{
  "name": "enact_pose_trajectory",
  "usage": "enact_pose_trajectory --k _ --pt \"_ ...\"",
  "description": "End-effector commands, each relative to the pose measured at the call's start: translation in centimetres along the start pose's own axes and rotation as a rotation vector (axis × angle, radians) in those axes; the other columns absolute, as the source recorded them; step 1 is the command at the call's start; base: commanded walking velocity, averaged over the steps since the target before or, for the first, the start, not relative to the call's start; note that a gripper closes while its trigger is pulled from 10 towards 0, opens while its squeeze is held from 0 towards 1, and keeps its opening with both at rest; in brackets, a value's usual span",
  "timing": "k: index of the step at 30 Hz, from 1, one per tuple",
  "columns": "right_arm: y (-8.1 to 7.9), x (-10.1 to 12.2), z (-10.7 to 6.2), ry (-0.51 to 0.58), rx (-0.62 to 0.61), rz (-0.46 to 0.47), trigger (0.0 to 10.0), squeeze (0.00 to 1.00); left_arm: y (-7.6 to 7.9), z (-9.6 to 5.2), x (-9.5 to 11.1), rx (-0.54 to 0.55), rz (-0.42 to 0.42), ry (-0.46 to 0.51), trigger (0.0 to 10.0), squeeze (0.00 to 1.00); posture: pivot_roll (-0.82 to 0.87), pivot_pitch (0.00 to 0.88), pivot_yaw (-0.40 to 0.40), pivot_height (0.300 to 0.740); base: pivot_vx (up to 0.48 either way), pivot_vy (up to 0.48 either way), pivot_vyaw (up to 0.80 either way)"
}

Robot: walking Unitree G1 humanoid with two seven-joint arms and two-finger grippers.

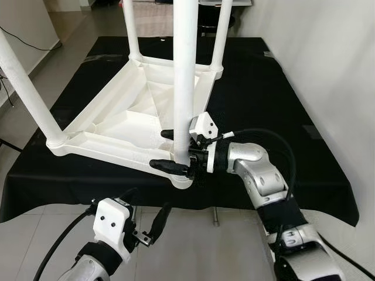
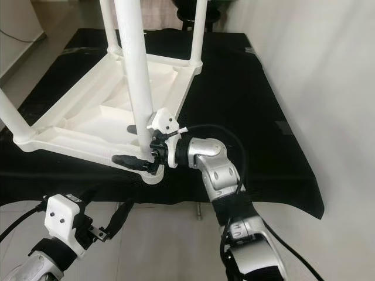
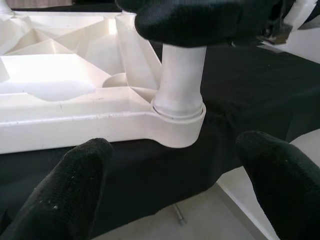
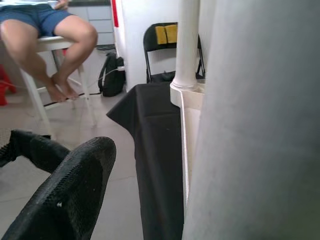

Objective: Building children table

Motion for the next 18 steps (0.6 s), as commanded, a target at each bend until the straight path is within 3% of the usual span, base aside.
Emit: enact_pose_trajectory --k 1,3,4,5,10,15,17,18 --pt "-0.7 0.0 0.8 -0.031 0.102 -0.007 10.0 0.00 0.3 -0.4 -0.2 -0.013 -0.001 -0.023 10.0 0.00 0.03 0.207 -0.053 0.740 0.000 0.000 0.00" --pt "-0.6 0.0 0.8 -0.034 0.118 -0.004 10.0 0.00 0.4 -0.4 -0.2 -0.013 -0.001 -0.024 10.0 0.00 0.03 0.207 -0.053 0.740 0.000 0.000 0.00" --pt "-0.3 0.1 0.8 -0.035 0.138 0.009 6.5 0.00 0.4 -0.5 -0.2 -0.016 -0.002 -0.026 10.0 0.00 0.03 0.210 -0.050 0.740 0.000 0.000 0.00" --pt "-0.2 0.1 0.8 -0.038 0.156 0.021 0.0 0.00 0.5 -0.6 -0.2 -0.019 -0.004 -0.027 10.0 0.00 0.03 0.209 -0.049 0.740 0.000 0.000 0.00" --pt "0.1 0.2 0.7 -0.028 0.161 0.032 0.0 0.00 0.6 -0.6 -0.2 -0.023 -0.008 -0.029 10.0 0.00 0.03 0.205 -0.046 0.740 0.000 0.000 0.00" --pt "0.6 0.2 0.6 -0.001 0.080 0.016 0.0 0.00 0.6 -0.6 -0.3 -0.024 -0.011 -0.030 10.0 0.00 0.02 0.201 -0.043 0.740 0.000 0.000 0.00" --pt "1.0 0.1 0.5 0.023 0.010 0.010 0.0 0.00 0.7 -0.6 -0.3 -0.026 -0.012 -0.030 10.0 0.00 0.02 0.192 -0.044 0.740 0.000 0.000 0.00" --pt "1.4 0.1 0.2 0.057 -0.083 0.017 0.0 0.00 0.7 -0.5 -0.4 -0.028 -0.013 -0.029 10.0 0.00 0.01 0.187 -0.047 0.740 0.000 0.000 0.00"
Point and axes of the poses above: a point about 5 cm out from each wrist's last joint towards the gripper, its own z axis pointing out of the wrist towards the gripper, its own x axis along the axis of the wrist's last joint, y = z × x, the point moved 3 cm from there along z, pointing out of the wrist towards the gripper, and after that the axes turned 14 degrees about z, right-handed, at the moved point
